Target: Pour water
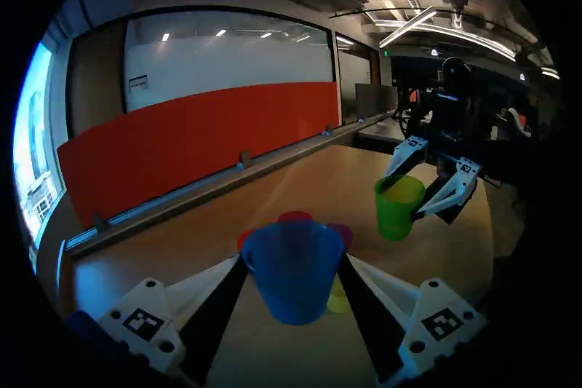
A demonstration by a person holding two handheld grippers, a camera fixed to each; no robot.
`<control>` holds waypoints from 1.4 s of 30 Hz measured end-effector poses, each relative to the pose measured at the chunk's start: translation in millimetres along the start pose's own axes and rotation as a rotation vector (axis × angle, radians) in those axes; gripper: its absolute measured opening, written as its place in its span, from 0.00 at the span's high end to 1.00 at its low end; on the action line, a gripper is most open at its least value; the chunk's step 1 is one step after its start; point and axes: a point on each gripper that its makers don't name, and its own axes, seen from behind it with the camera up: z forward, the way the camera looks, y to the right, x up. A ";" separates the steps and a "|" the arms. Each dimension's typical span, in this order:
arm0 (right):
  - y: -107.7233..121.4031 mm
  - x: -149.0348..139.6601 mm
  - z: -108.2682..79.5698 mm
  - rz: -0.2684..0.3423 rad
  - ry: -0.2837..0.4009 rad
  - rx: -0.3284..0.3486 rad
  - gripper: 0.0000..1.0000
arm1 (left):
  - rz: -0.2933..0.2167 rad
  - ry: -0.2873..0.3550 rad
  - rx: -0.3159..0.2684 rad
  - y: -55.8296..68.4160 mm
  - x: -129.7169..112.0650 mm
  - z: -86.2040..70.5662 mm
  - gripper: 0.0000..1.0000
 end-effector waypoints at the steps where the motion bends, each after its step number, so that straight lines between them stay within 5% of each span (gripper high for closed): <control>1: -0.1 -2.8 0.5 0.000 -0.009 0.002 0.09 | 0.001 -0.009 -0.003 1.2 -3.6 1.0 0.13; 26: 3.0 -68.5 22.0 0.018 -0.197 0.042 0.09 | 0.047 -0.289 -0.070 15.5 -106.6 30.9 0.13; 42: 7.2 -90.6 28.9 0.021 -0.250 0.041 0.09 | 0.101 -0.356 -0.088 19.0 -135.3 42.2 0.13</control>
